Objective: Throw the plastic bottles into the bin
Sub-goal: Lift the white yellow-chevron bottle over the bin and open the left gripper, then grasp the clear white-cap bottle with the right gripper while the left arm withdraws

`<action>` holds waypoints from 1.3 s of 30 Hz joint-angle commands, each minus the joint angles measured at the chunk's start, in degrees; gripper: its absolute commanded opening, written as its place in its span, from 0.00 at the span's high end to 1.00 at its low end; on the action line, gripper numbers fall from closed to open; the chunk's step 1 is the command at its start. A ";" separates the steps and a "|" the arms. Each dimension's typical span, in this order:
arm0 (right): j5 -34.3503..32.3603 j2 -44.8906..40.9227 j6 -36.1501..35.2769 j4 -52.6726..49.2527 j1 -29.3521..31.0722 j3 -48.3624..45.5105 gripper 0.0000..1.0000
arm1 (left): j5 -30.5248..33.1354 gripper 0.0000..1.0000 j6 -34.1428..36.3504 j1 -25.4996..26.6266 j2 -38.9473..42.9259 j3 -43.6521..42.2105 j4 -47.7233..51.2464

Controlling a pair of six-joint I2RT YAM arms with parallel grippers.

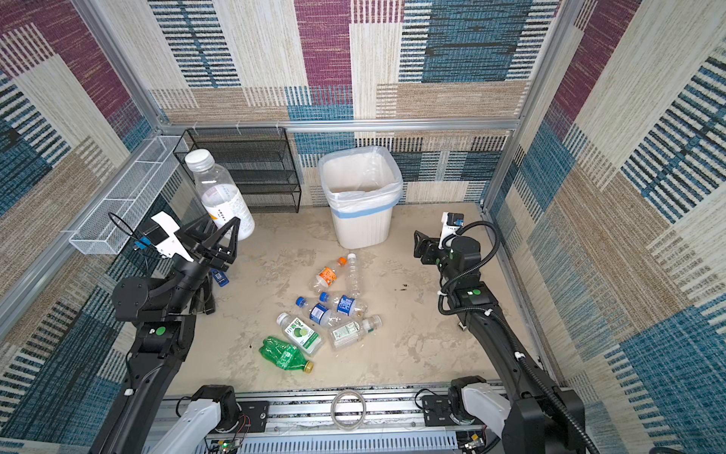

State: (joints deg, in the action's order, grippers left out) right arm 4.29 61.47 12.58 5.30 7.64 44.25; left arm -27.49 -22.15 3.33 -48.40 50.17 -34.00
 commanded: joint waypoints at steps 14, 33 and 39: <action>5.22 5.70 -0.69 -2.63 0.61 3.04 0.14 | 6.56 0.11 6.80 15.74 -56.17 73.42 44.93; 9.07 11.01 -7.55 -13.71 8.82 6.11 0.17 | 10.22 0.05 10.66 9.09 -34.35 43.09 52.31; 5.42 17.41 -4.50 -14.30 17.08 8.15 0.17 | 11.37 0.05 16.34 4.75 -25.62 30.79 59.77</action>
State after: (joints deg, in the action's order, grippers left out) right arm 12.12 77.03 6.59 -8.91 22.20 51.37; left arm -16.88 -10.33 9.37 -76.58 84.95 21.74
